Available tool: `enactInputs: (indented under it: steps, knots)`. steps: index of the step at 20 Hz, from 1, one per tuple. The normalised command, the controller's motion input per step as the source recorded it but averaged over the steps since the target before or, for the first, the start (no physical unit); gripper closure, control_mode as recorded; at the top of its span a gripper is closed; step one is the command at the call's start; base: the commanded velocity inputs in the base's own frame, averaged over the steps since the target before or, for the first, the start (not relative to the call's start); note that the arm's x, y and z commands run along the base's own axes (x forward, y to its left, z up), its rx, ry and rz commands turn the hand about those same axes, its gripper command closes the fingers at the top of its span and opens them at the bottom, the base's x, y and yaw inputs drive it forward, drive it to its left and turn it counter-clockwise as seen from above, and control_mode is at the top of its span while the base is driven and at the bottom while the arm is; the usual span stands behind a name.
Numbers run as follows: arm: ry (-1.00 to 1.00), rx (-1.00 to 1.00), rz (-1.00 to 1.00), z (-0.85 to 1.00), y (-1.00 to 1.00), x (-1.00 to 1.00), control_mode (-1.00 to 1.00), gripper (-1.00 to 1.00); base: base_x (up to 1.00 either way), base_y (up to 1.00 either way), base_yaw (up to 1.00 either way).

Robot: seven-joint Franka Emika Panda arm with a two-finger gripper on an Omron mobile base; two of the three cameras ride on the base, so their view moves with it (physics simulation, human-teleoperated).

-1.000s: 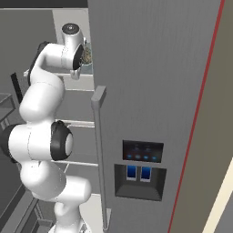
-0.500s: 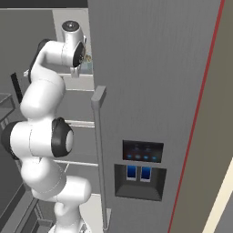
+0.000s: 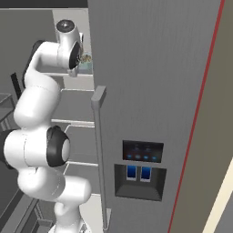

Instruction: Place two dumplings into each of the tupperware containers and then place the containers in the fridge.

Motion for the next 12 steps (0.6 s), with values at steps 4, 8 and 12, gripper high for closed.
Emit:
enactInputs:
  steps: [4,8,12]
  knots:
    - [0.02,0.02,-0.09,0.46,0.0,-0.88,-1.0,-1.0,0.0,0.0,0.0]
    - [0.11,0.04,-0.1,0.48,0.0,-1.0,-1.0,-1.0,0.0,0.0,0.0]
    - [0.14,0.04,-0.26,0.44,0.05,-1.0,-1.0,-1.0,0.0,0.0,0.0]
